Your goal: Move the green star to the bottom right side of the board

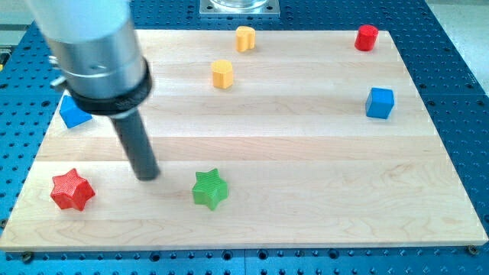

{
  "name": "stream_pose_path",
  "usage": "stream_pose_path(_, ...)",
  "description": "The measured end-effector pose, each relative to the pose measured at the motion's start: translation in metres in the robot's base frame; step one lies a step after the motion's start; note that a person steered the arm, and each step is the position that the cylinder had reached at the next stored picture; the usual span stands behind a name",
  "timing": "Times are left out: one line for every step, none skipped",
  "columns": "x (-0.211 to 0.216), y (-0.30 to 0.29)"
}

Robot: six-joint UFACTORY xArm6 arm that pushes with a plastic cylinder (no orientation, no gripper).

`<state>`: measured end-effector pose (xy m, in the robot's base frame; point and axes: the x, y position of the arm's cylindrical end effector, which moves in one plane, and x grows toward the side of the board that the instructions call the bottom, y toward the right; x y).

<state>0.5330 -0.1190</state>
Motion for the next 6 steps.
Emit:
stream_pose_path(0.026,0.021)
stream_pose_path(0.020,0.106)
stream_pose_path(0.020,0.199)
stream_pose_path(0.024,0.217)
stream_pose_path(0.041,0.287)
stream_pose_path(0.033,0.292)
